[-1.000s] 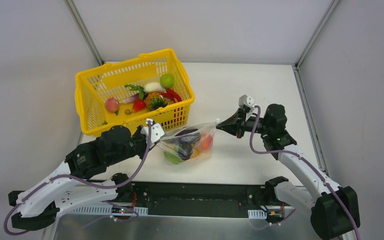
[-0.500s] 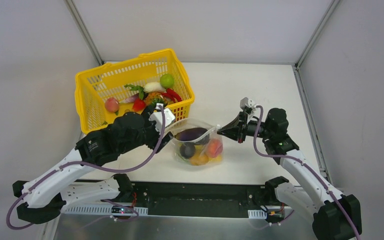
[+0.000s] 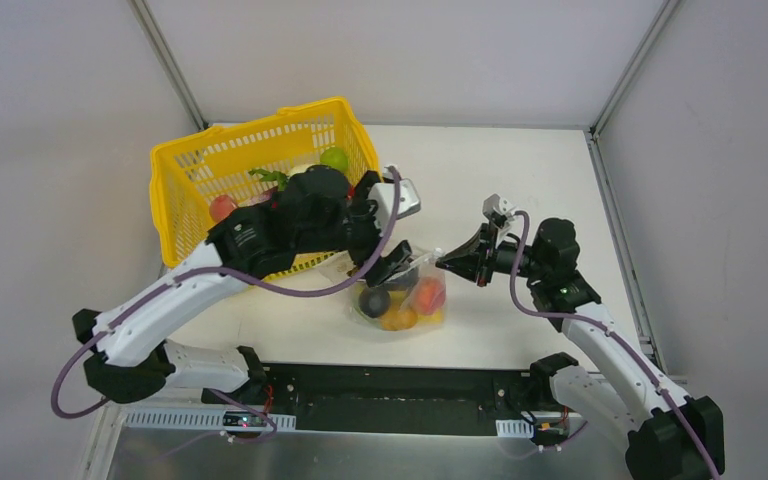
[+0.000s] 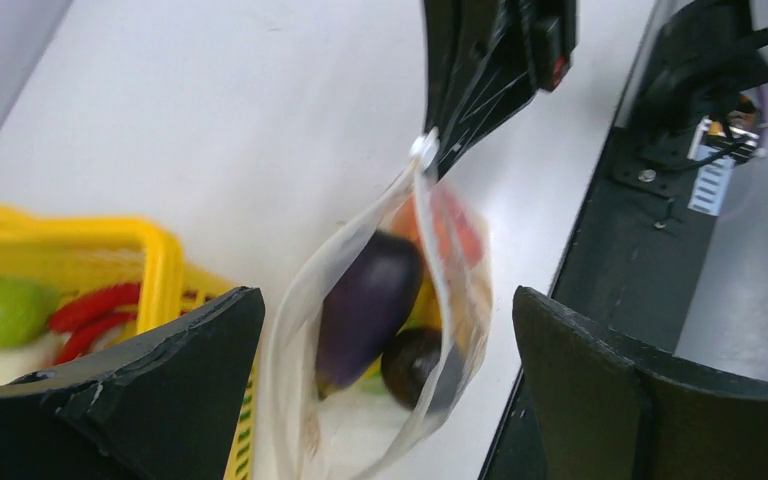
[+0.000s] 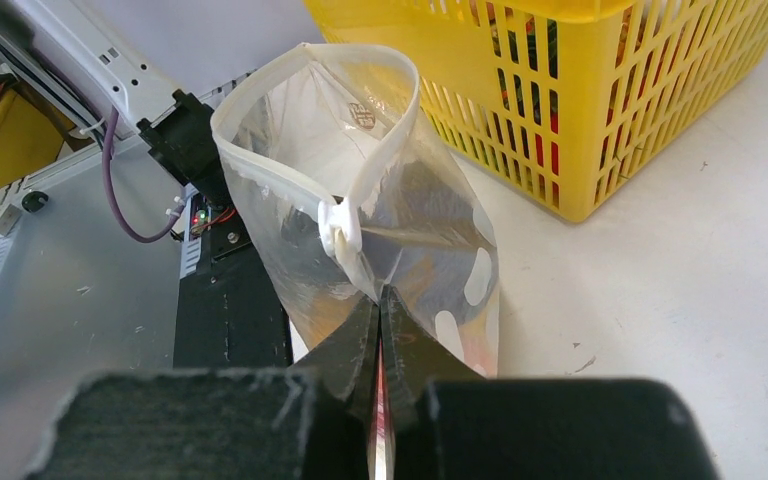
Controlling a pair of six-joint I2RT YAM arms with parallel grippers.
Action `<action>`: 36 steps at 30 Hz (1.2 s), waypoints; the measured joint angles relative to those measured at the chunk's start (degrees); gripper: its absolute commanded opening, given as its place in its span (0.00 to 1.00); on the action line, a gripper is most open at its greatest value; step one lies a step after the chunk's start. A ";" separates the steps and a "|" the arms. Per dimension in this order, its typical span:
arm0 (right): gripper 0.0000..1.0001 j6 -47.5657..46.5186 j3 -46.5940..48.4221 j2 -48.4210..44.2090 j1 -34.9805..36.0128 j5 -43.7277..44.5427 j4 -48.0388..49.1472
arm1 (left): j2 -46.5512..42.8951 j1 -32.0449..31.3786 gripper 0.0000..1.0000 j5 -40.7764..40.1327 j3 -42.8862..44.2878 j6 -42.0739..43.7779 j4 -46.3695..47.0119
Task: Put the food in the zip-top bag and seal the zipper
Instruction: Adjust the zipper food storage bag at the center of the board, then zip the zipper food storage bag at the center of the board.
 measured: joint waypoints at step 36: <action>0.00 -1.81 -1.07 -5.27 0.04 -1.53 -1.77 | 23.37 2.19 0.23 13.29 9.18 8.72 -4.72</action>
